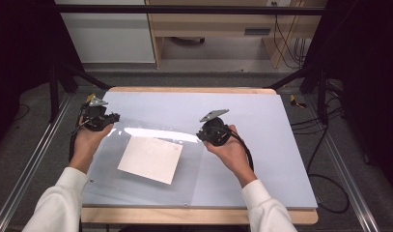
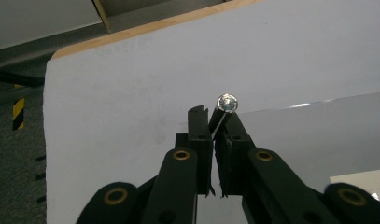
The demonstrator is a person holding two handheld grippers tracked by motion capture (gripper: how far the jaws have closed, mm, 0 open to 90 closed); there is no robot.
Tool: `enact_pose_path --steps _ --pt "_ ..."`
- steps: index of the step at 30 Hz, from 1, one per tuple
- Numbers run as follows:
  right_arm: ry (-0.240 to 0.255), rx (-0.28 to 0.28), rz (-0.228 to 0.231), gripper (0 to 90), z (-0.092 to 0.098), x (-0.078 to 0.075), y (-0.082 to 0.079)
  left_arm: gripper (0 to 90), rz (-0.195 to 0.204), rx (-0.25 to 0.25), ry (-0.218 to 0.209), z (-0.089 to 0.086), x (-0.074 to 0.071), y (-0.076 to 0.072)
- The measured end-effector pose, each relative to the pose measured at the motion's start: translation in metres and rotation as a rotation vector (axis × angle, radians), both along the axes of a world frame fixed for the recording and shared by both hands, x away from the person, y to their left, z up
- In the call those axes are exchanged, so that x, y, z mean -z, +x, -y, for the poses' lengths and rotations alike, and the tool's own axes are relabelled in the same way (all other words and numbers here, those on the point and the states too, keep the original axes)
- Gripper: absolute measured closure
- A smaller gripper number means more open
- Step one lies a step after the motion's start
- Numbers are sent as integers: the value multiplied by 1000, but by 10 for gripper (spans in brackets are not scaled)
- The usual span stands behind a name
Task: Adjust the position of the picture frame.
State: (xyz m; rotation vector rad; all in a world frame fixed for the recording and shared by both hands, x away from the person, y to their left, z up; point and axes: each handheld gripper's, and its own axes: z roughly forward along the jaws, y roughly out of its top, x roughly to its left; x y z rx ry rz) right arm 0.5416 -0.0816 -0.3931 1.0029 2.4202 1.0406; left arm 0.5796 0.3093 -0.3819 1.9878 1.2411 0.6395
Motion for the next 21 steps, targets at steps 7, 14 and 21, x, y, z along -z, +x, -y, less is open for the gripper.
enact_pose_path --steps 7,14,21 --pt "4 26 -1 819 21 -21 0 846 -8 21 6 17 -15 -3" --pt "-3 59 0 819 48 -28 3 847 -23 57 14 48 -17 -2" --pt "-21 95 3 819 78 -29 4 847 -38 86 19 78 -10 -3"
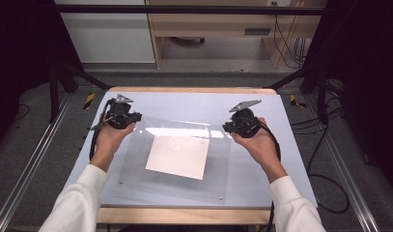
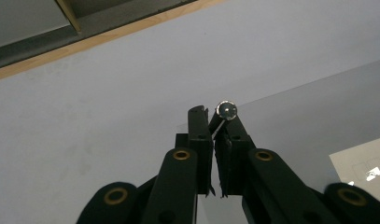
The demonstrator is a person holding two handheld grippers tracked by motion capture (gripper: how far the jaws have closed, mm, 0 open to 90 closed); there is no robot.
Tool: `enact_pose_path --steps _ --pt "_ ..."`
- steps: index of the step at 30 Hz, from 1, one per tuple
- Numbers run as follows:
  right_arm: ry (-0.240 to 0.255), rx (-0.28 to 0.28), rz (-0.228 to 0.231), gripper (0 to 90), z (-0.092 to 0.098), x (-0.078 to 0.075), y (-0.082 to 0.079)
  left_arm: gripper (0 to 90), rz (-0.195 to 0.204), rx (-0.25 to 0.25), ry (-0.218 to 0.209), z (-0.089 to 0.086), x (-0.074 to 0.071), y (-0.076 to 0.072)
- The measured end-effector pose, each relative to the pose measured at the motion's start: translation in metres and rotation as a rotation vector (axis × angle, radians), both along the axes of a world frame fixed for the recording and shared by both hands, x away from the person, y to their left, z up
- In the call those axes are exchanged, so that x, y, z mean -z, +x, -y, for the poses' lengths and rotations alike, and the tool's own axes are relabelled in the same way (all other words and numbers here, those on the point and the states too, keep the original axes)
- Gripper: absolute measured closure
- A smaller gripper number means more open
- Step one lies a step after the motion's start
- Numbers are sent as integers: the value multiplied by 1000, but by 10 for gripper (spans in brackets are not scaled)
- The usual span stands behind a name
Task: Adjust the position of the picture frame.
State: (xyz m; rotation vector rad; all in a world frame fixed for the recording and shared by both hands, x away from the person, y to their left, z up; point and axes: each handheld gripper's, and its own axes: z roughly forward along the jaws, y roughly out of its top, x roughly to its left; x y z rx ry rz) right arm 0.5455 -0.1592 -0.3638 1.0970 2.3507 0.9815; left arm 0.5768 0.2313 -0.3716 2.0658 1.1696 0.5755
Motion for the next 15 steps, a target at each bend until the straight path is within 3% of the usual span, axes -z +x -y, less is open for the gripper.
enact_pose_path --steps 5,15 --pt "-8 24 0 817 21 0 0 846 -11 24 2 16 3 -7" --pt "25 50 -40 813 35 6 6 845 -28 49 13 27 9 -18"
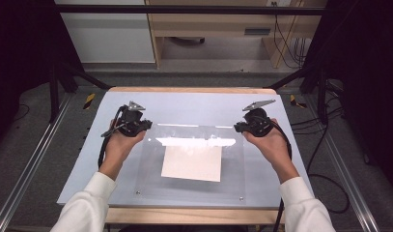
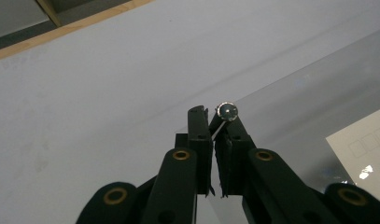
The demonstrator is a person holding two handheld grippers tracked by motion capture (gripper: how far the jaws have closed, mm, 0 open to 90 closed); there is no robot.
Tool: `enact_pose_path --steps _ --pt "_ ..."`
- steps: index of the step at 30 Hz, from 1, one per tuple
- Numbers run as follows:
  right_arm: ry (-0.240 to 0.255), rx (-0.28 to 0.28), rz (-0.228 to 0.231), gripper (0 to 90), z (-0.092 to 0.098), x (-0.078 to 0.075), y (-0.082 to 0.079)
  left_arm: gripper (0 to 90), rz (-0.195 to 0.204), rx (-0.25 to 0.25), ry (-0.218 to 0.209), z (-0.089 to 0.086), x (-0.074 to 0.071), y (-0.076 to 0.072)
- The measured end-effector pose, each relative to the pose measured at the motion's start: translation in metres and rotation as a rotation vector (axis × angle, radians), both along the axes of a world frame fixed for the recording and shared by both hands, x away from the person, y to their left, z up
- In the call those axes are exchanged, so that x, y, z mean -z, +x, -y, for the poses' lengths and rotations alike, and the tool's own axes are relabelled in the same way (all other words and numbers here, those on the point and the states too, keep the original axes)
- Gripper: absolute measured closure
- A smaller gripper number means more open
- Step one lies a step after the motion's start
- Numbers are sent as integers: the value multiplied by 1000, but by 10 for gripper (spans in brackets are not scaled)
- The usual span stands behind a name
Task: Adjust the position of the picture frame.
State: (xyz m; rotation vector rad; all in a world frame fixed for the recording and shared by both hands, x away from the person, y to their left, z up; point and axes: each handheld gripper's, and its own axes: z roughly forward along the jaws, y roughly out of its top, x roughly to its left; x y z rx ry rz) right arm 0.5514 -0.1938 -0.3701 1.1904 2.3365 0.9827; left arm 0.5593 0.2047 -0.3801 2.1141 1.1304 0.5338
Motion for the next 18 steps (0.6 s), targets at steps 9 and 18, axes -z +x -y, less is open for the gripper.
enact_pose_path --steps 9,18 --pt "13 10 -64 815 -2 23 22 844 -28 -2 12 -2 15 11" --pt "16 29 -96 817 -3 42 38 841 -40 -8 12 0 30 21"
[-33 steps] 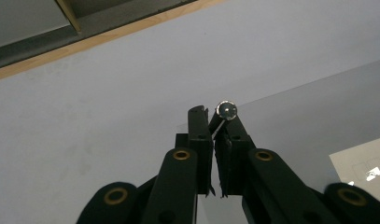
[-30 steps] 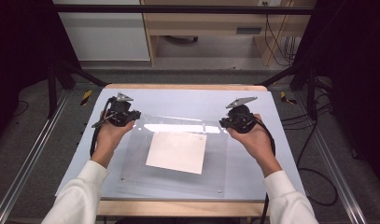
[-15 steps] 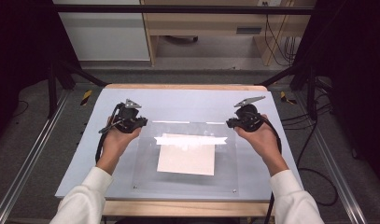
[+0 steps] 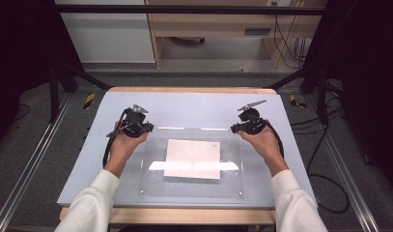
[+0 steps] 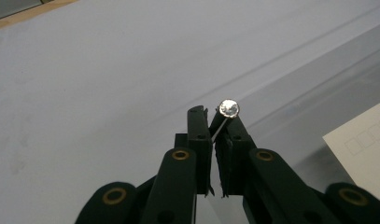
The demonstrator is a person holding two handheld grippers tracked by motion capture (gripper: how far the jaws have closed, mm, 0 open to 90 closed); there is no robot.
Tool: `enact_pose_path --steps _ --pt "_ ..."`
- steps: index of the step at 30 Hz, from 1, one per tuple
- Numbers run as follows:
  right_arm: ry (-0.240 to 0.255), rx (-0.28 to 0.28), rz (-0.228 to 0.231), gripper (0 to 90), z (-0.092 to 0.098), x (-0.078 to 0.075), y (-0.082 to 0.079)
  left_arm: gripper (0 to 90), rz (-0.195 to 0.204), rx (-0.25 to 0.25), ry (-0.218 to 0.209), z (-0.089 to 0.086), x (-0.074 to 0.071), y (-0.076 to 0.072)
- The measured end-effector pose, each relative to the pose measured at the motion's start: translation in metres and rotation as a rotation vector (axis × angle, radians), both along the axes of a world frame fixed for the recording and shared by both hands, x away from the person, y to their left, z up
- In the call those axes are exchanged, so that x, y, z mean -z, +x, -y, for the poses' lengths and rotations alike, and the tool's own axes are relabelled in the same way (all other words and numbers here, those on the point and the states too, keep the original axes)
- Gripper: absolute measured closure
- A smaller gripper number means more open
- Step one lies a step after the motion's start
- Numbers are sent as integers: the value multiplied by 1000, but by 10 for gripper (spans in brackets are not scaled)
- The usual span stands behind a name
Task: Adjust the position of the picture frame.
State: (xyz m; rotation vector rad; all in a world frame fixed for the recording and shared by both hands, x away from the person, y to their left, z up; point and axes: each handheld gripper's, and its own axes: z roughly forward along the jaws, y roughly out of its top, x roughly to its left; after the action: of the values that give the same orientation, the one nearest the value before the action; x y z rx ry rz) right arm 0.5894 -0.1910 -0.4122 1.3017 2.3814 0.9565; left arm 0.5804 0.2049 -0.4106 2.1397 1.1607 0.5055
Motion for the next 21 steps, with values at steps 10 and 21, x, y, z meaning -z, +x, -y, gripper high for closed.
enact_pose_path --steps 10,21 --pt "-28 10 1 810 2 5 4 840 -4 1 -19 4 16 4" --pt "-30 44 -1 818 3 15 7 841 -11 -11 -17 8 24 10"
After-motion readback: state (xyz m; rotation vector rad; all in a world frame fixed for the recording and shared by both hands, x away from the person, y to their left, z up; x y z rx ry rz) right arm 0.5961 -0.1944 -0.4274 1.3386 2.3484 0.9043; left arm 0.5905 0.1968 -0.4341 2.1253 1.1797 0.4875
